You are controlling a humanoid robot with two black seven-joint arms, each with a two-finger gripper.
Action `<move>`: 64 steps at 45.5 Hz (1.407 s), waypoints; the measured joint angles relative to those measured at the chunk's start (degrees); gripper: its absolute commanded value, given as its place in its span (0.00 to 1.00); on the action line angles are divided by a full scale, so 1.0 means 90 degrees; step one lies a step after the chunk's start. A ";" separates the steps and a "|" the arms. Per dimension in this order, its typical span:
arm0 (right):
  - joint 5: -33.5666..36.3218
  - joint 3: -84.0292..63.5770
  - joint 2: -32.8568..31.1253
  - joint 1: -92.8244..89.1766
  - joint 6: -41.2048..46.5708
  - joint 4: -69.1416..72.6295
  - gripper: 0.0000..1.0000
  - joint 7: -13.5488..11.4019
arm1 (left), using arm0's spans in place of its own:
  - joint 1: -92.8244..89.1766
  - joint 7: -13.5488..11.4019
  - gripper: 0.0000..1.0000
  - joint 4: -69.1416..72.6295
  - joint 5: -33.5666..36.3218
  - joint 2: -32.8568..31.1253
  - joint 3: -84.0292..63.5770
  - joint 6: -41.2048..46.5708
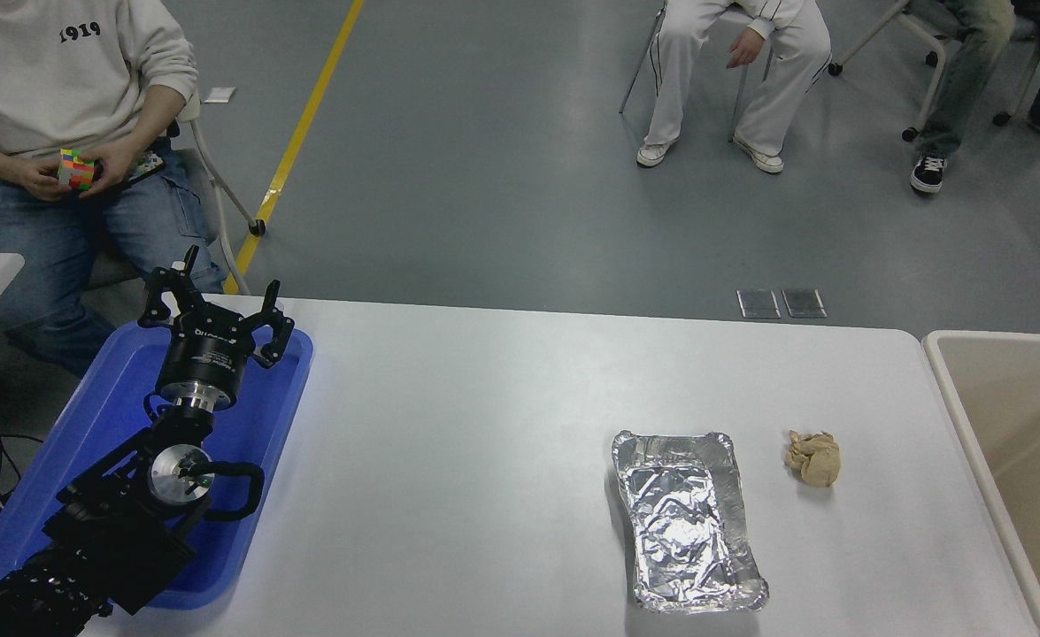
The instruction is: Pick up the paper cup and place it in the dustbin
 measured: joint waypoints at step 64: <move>-0.0091 -0.3716 -0.1428 0.5194 0.2417 0.5688 1.00 0.0001 | -0.0004 0.0000 1.00 -0.0010 0.0001 0.0002 0.0000 -0.0005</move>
